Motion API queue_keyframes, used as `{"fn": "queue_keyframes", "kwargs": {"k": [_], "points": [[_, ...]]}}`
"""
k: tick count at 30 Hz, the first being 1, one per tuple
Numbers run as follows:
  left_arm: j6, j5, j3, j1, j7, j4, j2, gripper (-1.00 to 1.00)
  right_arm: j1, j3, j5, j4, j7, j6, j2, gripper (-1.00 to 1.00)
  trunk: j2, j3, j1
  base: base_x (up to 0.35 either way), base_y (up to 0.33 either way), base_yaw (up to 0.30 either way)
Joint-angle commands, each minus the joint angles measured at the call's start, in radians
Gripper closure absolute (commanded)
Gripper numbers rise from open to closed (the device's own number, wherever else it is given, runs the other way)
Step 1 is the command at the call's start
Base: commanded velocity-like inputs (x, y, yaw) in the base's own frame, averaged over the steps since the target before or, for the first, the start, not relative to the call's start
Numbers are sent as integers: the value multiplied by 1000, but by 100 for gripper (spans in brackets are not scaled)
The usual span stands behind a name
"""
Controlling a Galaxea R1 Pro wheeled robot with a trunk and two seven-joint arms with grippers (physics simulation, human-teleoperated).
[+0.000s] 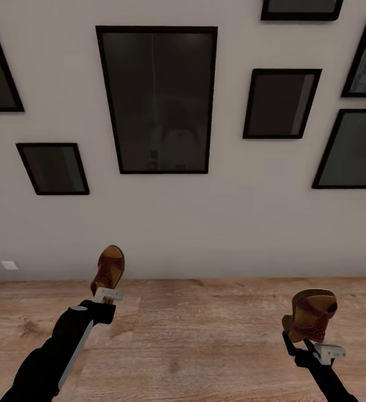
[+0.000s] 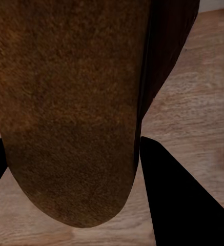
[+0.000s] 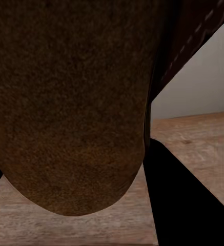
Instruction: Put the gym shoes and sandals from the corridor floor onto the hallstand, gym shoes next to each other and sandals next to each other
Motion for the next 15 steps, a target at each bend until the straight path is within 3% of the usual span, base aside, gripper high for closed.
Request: {"fn": "queue_keyframes", "kwargs": {"k": [1, 15], "points": [[0, -3, 0, 0, -3, 0, 0, 100, 0, -2, -2, 0, 0, 0, 0, 100, 0, 0, 0, 0, 0, -285], [0, -3, -1, 1, -3, 0, -1, 100, 0, -2, -1, 0, 0, 0, 0, 100, 0, 0, 0, 0, 0, -285]]}}
